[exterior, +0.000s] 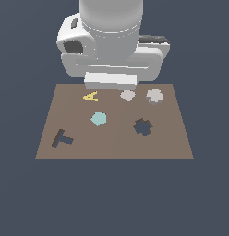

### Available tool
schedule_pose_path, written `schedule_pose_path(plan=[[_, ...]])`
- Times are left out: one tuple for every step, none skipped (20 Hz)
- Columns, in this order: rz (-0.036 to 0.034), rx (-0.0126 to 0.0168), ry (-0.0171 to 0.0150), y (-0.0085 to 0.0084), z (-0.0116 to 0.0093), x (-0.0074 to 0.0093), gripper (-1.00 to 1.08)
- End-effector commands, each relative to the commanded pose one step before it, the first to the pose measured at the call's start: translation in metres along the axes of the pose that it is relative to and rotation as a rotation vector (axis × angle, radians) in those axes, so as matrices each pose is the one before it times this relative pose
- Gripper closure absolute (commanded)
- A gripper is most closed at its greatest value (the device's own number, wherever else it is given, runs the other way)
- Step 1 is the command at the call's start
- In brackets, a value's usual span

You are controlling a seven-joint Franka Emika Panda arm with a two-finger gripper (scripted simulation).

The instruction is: Insert a designated object into the corresponding slot on a board.

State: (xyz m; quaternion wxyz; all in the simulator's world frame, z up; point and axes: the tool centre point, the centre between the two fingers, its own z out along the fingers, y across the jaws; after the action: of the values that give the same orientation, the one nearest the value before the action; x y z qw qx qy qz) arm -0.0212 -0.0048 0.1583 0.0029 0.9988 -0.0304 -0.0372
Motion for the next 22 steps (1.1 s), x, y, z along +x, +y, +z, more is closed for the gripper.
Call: schedule_pose_path(plan=[[0.00000,0.00000,0.00000,0.00001,0.00000,0.00000,-0.92],[0.00000,0.00000,0.00000,-0.00041,0.00020,-0.00011,-0.92],[0.00133,0.00009,0.00037,-0.00043,0.00040,-0.00037,-0.92],[0.00188,0.00014,0.00050,-0.00091,0.00072,-0.00060,-0.92],[0.00258,0.00019,0.00069,-0.00131,0.00102,-0.00084,-0.92],[0.00319,0.00024,0.00085,-0.00175,0.00132,-0.00107,-0.92],[0.00399,0.00030,0.00107,-0.00207,0.00160,-0.00130,-0.92],[0.00466,0.00035,0.00124,-0.00247,0.00189,-0.00153,-0.92],[0.00532,0.00040,0.00142,-0.00285,0.00217,-0.00175,-0.92],[0.00602,0.00046,0.00161,-0.00320,0.00245,-0.00197,-0.92],[0.00669,0.00051,0.00179,-0.00356,0.00272,-0.00218,-0.92],[0.00735,0.00056,0.00197,-0.00391,0.00299,-0.00239,-0.92],[0.00798,0.00061,0.00214,-0.00426,0.00325,-0.00259,-0.92],[0.00862,0.00066,0.00231,-0.00459,0.00350,-0.00278,-0.92],[0.00922,0.00071,0.00247,-0.00493,0.00376,-0.00297,-0.92],[0.00980,0.00076,0.00263,-0.00527,0.00401,-0.00315,-0.92],[0.01039,0.00081,0.00279,-0.00558,0.00425,-0.00331,-0.92],[0.01093,0.00085,0.00294,-0.00591,0.00449,-0.00347,-0.92],[0.01148,0.00089,0.00309,-0.00621,0.00472,-0.00362,-0.92],[0.01200,0.00093,0.00324,-0.00652,0.00494,-0.00376,-0.92],[0.01229,0.00095,0.00332,-0.00670,0.00508,-0.00382,-0.92],[0.01209,0.00092,0.00327,-0.00662,0.00502,-0.00374,-0.92]])
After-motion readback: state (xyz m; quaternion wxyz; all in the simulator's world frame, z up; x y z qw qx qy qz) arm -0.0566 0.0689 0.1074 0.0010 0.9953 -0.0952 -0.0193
